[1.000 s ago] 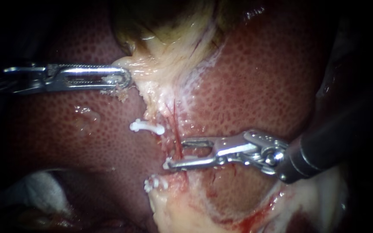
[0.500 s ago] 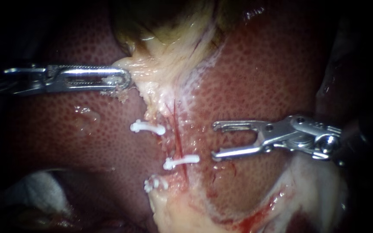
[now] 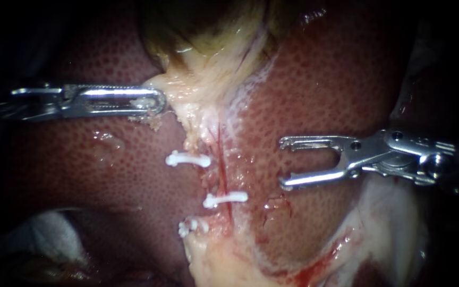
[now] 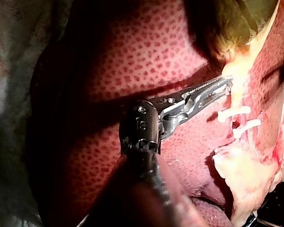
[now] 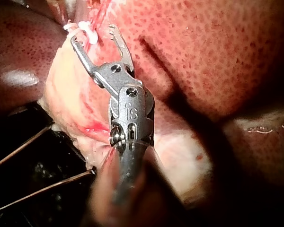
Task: Going back first clip right tube
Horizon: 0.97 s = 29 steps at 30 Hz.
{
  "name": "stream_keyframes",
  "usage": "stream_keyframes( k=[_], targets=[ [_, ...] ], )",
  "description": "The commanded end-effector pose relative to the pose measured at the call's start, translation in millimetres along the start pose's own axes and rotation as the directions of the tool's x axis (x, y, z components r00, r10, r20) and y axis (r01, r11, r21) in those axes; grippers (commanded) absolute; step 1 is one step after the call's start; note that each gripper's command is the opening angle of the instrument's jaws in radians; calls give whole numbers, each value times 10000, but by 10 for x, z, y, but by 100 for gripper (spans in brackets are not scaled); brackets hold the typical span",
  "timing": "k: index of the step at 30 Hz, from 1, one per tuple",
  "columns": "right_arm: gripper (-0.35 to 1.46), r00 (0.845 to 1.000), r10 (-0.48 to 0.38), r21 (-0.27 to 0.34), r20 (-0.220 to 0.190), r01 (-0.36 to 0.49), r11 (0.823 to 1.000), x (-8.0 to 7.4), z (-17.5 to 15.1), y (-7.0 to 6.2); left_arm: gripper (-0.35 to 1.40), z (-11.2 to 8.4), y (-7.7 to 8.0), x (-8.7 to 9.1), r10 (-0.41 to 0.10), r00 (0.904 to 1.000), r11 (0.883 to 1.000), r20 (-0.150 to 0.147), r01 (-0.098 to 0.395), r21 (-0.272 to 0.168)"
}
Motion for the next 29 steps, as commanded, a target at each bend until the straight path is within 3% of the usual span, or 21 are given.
stream_keyframes(
  k=[1, 6, 11, 29],
  targets=[
    [49, 10000, -4, 1, 2, 4, 10000, -1, 0, 1, -35, 5, 0, -3, 45, 9999, 10000, 90, -45, -5],
    [49, 10000, -8, 5, 3, 8, 10000, -1, -1, 0, -35, 35, -1, -14, 133, 9995, 9999, 287, -130, -98],
    [49, 10000, -9, 9, 4, 9, 10000, -1, -1, -1, -35, 53, 1, -16, 154, 9992, 9998, 358, -151, -100],
    [50, 10000, -54, 14, 3, 54, 10000, 1, -1, -3, -35, 69, -2, -21, 201, 9988, 9997, 437, -196, -109]
  ],
)
